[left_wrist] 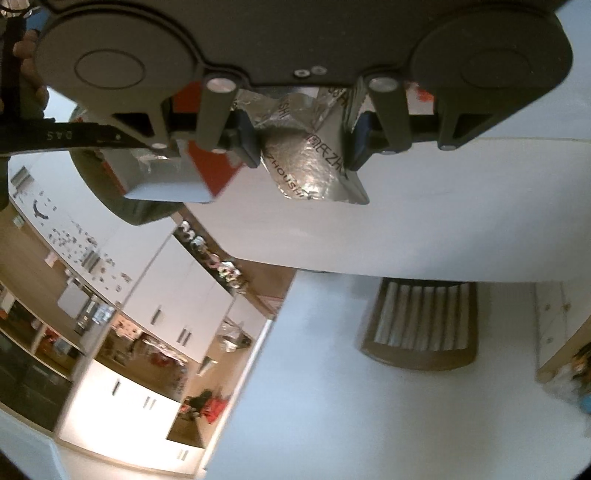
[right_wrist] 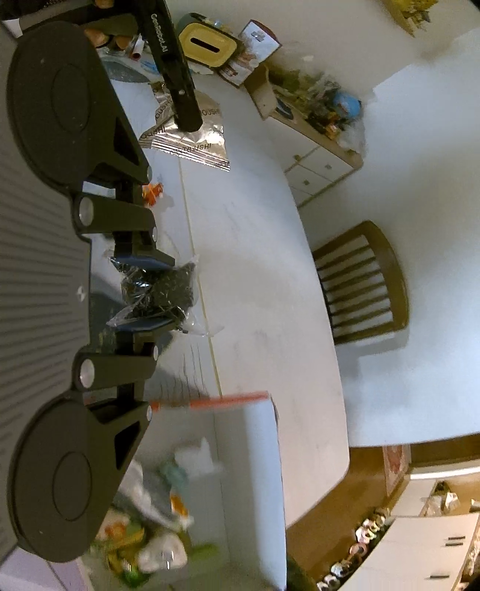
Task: Organize objects
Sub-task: 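Carry the foil packet and dark bag over the red shoebox with both tools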
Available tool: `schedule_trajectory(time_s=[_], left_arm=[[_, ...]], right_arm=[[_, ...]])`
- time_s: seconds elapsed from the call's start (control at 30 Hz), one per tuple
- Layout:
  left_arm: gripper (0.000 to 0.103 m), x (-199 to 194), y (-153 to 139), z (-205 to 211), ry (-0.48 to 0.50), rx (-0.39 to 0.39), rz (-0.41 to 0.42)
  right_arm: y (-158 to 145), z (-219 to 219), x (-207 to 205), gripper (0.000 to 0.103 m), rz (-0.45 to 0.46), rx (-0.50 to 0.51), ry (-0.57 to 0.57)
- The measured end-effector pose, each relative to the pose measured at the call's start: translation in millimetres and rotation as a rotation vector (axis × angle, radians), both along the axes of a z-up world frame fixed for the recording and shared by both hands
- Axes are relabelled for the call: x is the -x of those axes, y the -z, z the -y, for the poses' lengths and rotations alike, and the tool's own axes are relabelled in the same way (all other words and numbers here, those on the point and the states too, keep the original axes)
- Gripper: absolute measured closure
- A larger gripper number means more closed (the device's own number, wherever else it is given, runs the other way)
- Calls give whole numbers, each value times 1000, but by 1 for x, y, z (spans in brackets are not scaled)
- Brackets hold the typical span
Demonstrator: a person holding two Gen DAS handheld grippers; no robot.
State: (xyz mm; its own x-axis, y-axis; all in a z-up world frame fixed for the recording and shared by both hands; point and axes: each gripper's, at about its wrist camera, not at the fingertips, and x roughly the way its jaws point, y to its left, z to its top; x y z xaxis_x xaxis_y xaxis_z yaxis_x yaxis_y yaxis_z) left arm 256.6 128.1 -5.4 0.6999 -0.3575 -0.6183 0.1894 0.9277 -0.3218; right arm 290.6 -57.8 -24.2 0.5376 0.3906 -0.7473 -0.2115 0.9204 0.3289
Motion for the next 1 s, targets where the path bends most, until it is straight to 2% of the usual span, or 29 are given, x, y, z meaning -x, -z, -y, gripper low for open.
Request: schedule_trajectory(time_s=[0.23,0.5,0.6,0.73,1.0], left_arm=[[53,-6,-7,75,75,-21,6],[53,-15,4,157,151,-55,-19],[61,-24,8,184,177,-61,-26],[65,-32,14,218,224,-97,-22],[66,-52,50,249,234,-155,-107]], right_arm=[[-7,63,7,76,12,-5,36],[-7,126,7,76,21,4,73],[-3,150,4,76,14,16,87],[2,181,1,76,5,28,108],[32,220,-20,76,-55,54,122]])
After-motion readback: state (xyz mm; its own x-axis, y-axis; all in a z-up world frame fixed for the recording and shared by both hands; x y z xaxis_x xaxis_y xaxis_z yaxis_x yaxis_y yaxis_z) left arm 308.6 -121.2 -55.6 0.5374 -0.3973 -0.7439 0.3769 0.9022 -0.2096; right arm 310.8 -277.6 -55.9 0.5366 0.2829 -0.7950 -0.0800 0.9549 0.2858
